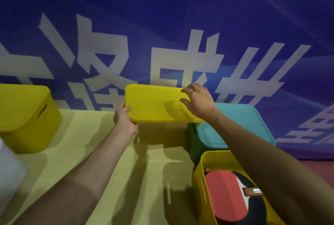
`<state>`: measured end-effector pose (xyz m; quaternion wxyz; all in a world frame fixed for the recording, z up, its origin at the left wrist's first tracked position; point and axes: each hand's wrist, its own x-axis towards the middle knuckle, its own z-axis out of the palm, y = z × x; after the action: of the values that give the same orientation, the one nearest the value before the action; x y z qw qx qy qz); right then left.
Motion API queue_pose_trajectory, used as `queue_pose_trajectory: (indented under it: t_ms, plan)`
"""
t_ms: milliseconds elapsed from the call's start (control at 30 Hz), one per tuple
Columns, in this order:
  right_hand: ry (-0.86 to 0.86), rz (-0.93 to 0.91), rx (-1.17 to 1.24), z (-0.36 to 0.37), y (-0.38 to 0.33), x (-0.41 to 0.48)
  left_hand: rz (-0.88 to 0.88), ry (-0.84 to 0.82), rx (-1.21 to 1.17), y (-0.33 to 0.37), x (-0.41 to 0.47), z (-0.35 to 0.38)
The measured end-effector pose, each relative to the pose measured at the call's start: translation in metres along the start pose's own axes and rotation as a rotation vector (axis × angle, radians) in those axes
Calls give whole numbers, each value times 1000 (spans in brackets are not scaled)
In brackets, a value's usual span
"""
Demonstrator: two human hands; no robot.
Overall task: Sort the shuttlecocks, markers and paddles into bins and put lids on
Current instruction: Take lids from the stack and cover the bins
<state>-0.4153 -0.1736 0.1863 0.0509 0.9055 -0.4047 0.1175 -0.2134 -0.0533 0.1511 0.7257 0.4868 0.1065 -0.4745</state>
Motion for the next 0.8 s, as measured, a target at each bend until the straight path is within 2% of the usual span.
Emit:
queue_pose_trajectory:
  t_ms: [133,300,367,633,800]
  plan:
    - [-70,316,89,4,25,-25,55,54,-87,2,-18,-16]
    - [-88,558,655,-1,47,-53,96,3,-124,-17,-43,-29]
    - [-41,610,776,-7,56,-65,107,-21,-120,-31,-57,-33]
    - [-7,673,667,-30,115,-168,99,-54,-33,-122,-143,-35]
    - [25,729,641,-33,146,-245,171,19,220,-183,-188,-29]
